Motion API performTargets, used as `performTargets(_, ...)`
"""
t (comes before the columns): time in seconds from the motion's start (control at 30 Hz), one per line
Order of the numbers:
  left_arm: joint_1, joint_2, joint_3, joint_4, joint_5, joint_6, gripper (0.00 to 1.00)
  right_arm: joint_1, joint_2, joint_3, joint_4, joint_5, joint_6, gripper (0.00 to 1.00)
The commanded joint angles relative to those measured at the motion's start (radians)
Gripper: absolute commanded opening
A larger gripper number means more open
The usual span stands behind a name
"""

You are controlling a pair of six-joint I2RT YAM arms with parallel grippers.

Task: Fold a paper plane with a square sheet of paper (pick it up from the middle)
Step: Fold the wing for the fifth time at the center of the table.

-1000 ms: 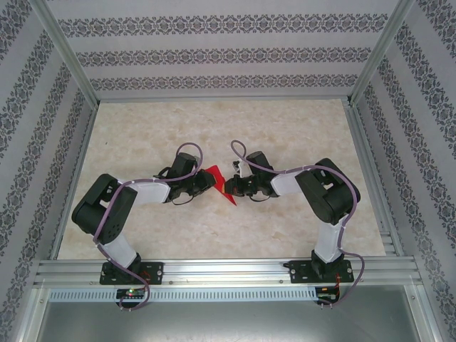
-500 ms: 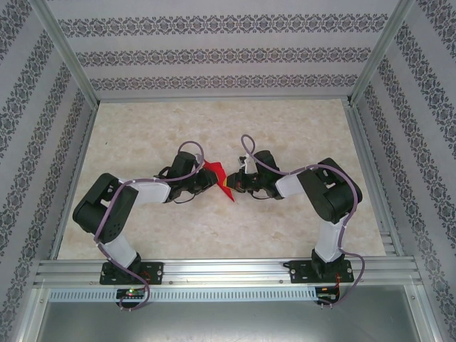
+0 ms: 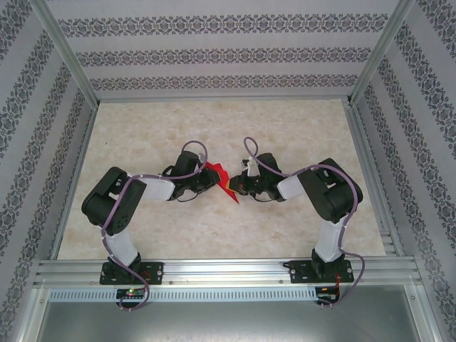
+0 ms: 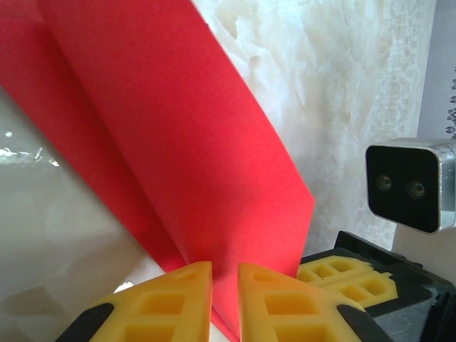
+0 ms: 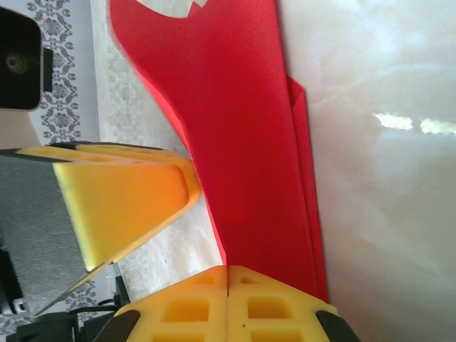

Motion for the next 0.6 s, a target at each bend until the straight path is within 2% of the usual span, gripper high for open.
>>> performTargets(0.0, -0.013, 0.017, 0.02, 0.067, 0.023, 0.017, 0.18, -0.011, 0.017, -0.017, 0.074, 0.008, 0.056, 0.02)
performTargets(0.57, -0.038, 0.071, 0.031, 0.097, 0.045, 0.024, 0.17, -0.032, 0.064, -0.034, 0.049, 0.043, 0.127, 0.01)
